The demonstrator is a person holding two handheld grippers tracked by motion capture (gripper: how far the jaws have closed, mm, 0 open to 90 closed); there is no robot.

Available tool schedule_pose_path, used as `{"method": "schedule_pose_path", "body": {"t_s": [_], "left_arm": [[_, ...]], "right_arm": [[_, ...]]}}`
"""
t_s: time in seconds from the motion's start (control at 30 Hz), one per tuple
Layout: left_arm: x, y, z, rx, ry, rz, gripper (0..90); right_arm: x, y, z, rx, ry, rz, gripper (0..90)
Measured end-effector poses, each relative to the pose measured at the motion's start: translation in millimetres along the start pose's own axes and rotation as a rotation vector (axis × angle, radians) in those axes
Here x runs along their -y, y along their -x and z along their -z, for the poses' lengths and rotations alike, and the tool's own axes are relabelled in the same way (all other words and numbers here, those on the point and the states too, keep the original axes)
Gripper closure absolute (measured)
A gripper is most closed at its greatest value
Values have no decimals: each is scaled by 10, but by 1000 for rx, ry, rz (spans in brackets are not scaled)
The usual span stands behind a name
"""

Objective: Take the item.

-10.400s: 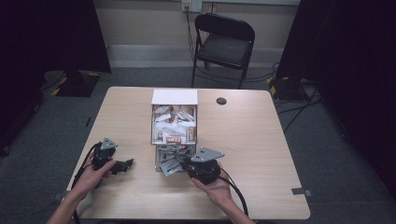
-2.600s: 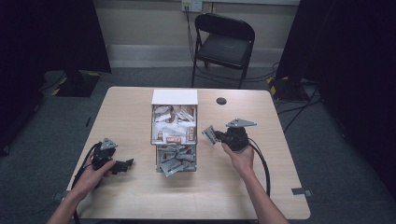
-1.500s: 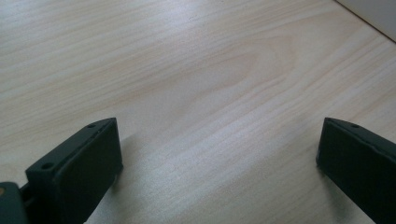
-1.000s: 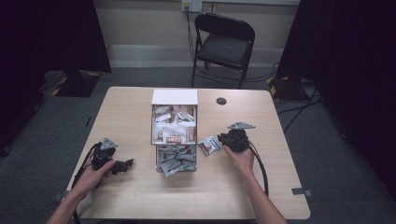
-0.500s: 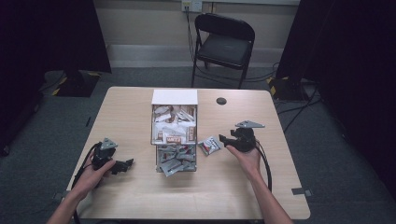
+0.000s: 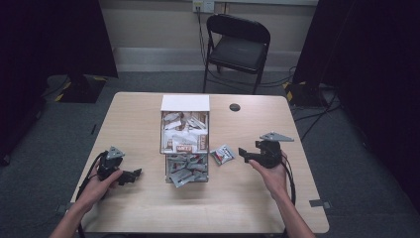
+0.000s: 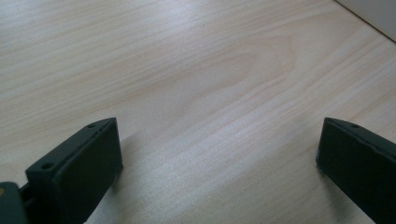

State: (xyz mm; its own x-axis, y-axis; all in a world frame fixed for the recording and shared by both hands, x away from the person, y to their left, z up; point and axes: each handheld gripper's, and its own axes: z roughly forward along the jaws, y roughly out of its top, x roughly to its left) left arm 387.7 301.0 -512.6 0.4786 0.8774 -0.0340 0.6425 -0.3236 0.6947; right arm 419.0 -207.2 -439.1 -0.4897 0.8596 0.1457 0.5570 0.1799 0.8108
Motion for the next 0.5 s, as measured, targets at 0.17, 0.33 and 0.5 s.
{"method": "schedule_pose_path", "body": {"t_s": [0.17,0.33,0.5], "left_arm": [[0,0,0,0,-1,-1,0],[0,0,0,0,0,0,0],[0,0,0,0,0,0,0]], "right_arm": [[25,8,133,15,-3,0,185],[83,35,263,15,6,-19,161],[158,69,365,33,-4,-26,155]]}}
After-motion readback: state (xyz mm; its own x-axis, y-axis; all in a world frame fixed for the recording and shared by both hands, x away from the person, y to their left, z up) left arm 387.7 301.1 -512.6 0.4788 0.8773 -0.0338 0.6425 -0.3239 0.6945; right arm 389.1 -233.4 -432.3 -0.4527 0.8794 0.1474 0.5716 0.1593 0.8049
